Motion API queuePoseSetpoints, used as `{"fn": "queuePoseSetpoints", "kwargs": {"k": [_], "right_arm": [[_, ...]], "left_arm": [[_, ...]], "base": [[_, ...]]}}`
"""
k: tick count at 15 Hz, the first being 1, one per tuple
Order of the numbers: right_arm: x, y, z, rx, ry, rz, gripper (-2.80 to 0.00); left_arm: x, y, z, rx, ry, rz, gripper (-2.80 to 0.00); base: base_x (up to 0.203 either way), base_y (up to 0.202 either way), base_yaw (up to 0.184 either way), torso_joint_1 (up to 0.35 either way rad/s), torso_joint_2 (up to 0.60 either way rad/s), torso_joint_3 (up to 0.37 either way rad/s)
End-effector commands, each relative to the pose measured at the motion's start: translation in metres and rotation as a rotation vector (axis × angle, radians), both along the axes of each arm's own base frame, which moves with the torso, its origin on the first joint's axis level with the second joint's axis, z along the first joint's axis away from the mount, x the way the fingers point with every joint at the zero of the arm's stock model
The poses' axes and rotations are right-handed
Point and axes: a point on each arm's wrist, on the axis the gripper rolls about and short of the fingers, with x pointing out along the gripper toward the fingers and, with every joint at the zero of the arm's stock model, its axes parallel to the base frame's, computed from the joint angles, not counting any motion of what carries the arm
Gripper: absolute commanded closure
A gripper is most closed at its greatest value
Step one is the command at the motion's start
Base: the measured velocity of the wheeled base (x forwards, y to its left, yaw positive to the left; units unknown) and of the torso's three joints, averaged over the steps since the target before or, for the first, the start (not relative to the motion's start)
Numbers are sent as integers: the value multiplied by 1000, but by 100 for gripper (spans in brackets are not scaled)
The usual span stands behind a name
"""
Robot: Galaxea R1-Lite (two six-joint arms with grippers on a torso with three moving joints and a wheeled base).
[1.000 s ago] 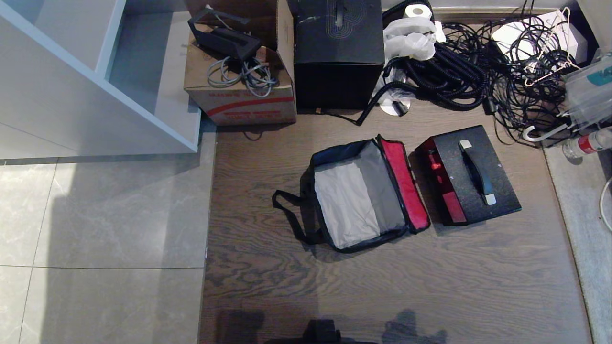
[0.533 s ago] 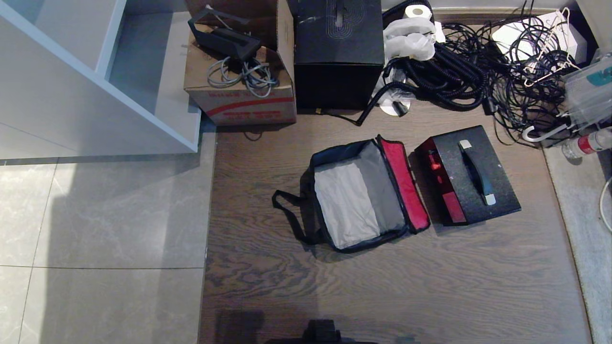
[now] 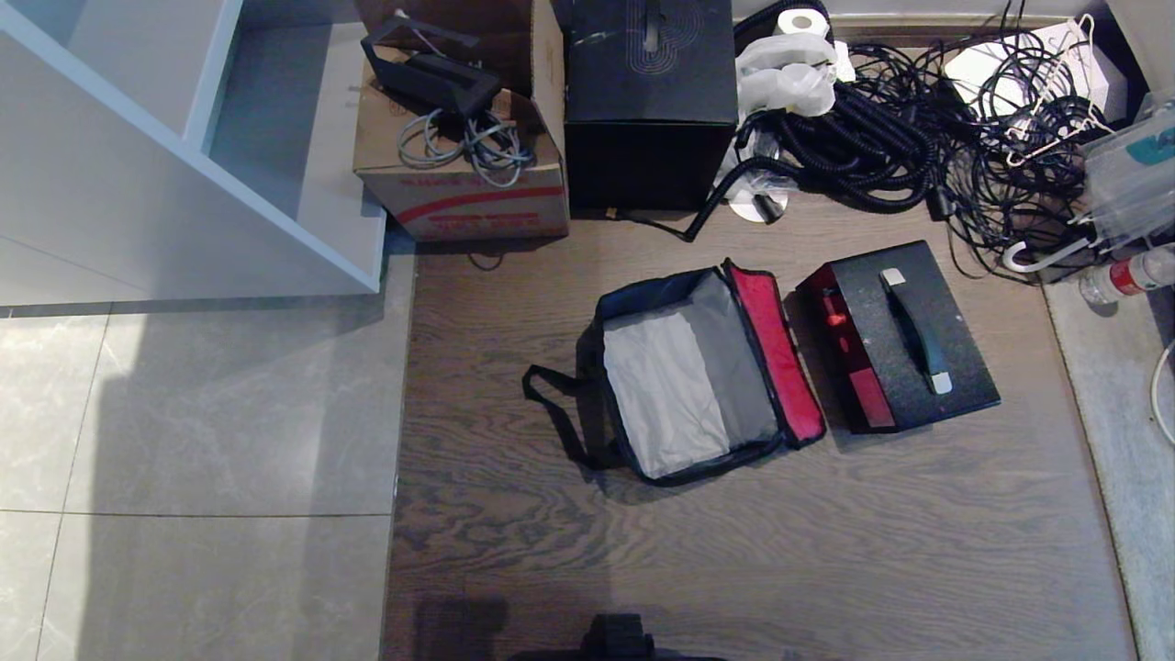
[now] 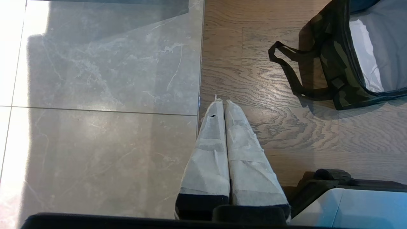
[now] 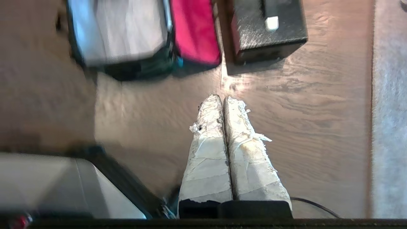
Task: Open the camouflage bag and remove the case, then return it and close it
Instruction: Grip the handle again
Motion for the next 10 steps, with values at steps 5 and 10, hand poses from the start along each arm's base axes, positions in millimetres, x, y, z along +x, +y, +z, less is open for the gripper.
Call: {"fn": "queuePoseSetpoints", "kwargs": {"k": [5, 10], "right_arm": [[0, 0, -2, 33, -99, -20, 0], [0, 0, -1, 33, -102, -20, 0]], "left_arm": [[0, 0, 0, -1, 0, 0, 0], [0, 0, 0, -1, 0, 0, 0]], "base": [[0, 0, 0, 0, 0, 0], [0, 0, 0, 0, 0, 0]]}}
